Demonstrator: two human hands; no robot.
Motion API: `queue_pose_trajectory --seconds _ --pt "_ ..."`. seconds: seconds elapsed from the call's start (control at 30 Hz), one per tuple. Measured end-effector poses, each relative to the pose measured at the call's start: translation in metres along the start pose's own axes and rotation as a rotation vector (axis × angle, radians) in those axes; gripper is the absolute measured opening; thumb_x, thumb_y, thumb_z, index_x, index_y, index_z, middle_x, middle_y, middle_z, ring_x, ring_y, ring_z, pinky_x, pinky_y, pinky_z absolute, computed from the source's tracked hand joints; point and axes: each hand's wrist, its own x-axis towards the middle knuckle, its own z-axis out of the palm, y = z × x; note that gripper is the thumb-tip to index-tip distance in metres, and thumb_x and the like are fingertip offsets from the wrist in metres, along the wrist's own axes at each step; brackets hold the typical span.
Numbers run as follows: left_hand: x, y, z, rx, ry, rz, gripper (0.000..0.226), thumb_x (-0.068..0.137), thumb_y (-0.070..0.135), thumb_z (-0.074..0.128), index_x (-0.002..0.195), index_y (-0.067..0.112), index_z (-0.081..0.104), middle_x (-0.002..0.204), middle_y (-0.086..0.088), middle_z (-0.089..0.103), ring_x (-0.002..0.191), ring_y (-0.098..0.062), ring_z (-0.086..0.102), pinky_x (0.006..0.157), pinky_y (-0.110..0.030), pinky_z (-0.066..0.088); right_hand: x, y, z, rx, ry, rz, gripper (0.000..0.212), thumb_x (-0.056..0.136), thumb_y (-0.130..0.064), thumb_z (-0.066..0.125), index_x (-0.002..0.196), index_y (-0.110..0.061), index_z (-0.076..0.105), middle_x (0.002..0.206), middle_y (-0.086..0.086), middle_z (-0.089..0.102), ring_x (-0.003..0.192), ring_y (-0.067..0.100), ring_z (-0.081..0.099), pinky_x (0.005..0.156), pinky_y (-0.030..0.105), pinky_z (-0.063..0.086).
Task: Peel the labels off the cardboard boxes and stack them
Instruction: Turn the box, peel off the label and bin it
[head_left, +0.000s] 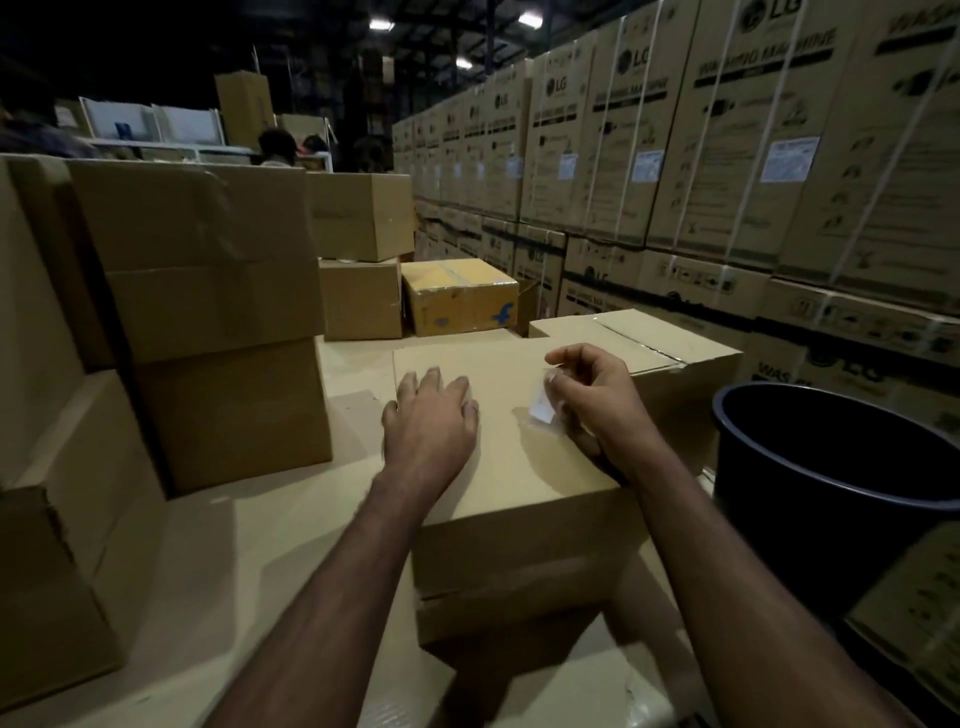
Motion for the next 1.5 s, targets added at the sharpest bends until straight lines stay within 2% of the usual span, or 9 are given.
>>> queue_pose_trajectory --seconds 0.13,0.23,0.37,0.63,0.8,1.03,1.2,1.37,1.5 --pt "0.014 -0.009 0.006 -0.056 0.062 -0.031 0.037 0.103 0.033 0.04 0.129 0.021 0.063 0.131 -0.002 0.061 0.122 -0.024 0.052 0.101 -0.047 0.047 -0.003 0.006 0.0 -0.026 0.069 0.048 0.013 0.091 -0.007 0.066 0.104 -0.009 0.067 0.095 0.008 0.067 0.078 0.014 0.063 0.054 0.018 0.051" --pt "0.02 -0.011 0.005 -0.064 0.033 -0.049 0.036 0.102 0.034 0.041 0.127 0.02 0.064 0.124 -0.001 0.064 0.114 -0.024 0.056 0.095 -0.047 0.05 -0.002 0.012 -0.001 0.01 0.061 0.091 0.014 0.091 -0.011 0.069 0.105 -0.011 0.069 0.1 0.008 0.068 0.087 0.019 0.066 0.054 0.018 0.049" --pt "0.023 -0.003 0.0 -0.007 -0.032 -0.088 0.035 0.103 0.033 0.039 0.124 0.02 0.064 0.118 -0.003 0.066 0.109 -0.025 0.057 0.1 -0.05 0.044 0.004 0.01 -0.004 0.107 0.018 0.128 0.019 0.091 -0.009 0.068 0.11 -0.009 0.068 0.104 0.01 0.069 0.091 0.019 0.068 0.064 0.021 0.056" --pt "0.015 0.01 0.007 -0.066 -0.051 -0.052 0.035 0.101 0.038 0.045 0.124 0.021 0.064 0.121 -0.002 0.067 0.111 -0.024 0.059 0.109 -0.052 0.035 0.006 0.012 0.009 0.144 0.204 0.063 0.021 0.089 -0.008 0.071 0.109 -0.006 0.068 0.096 0.008 0.068 0.085 0.014 0.065 0.068 0.02 0.057" --pt "0.01 0.026 0.0 -0.129 -0.127 -0.003 0.038 0.101 0.04 0.048 0.13 0.019 0.062 0.124 -0.003 0.066 0.11 -0.023 0.059 0.099 -0.045 0.048 0.001 0.012 0.001 0.229 0.311 0.051 0.019 0.091 -0.008 0.067 0.111 -0.006 0.066 0.1 0.01 0.067 0.089 0.016 0.065 0.065 0.018 0.056" --pt "0.019 0.082 0.004 -0.285 -0.059 0.191 0.038 0.102 0.038 0.048 0.13 0.017 0.063 0.129 -0.002 0.065 0.115 -0.021 0.059 0.093 -0.037 0.05 -0.006 0.009 -0.066 0.253 0.435 0.15 0.02 0.093 -0.011 0.065 0.113 -0.014 0.067 0.108 0.004 0.068 0.1 0.016 0.065 0.079 0.026 0.058" --pt "0.026 0.147 0.021 -0.479 -0.076 0.314 0.03 0.102 0.034 0.05 0.119 0.016 0.067 0.109 -0.002 0.07 0.094 -0.015 0.063 0.083 -0.036 0.055 -0.014 0.001 -0.132 0.015 0.533 -0.004 0.02 0.091 -0.014 0.068 0.111 -0.014 0.068 0.102 0.0 0.069 0.092 0.011 0.066 0.072 0.022 0.056" --pt "0.034 0.215 0.038 -0.573 -0.115 0.453 0.027 0.101 0.027 0.052 0.119 0.013 0.065 0.103 0.002 0.065 0.093 -0.014 0.058 0.079 -0.032 0.05 -0.01 0.013 -0.212 -0.504 0.797 -0.178 0.015 0.09 -0.005 0.067 0.103 -0.008 0.072 0.095 0.004 0.071 0.086 0.012 0.065 0.074 0.016 0.045" --pt "0.033 0.254 0.052 -0.573 -0.141 0.544 0.025 0.099 0.025 0.052 0.115 0.013 0.067 0.109 -0.004 0.07 0.095 -0.016 0.062 0.083 -0.036 0.054 -0.015 0.034 -0.244 -0.772 0.7 -0.156 0.013 0.088 -0.004 0.066 0.098 -0.007 0.074 0.093 0.007 0.074 0.084 0.013 0.064 0.076 0.019 0.043"
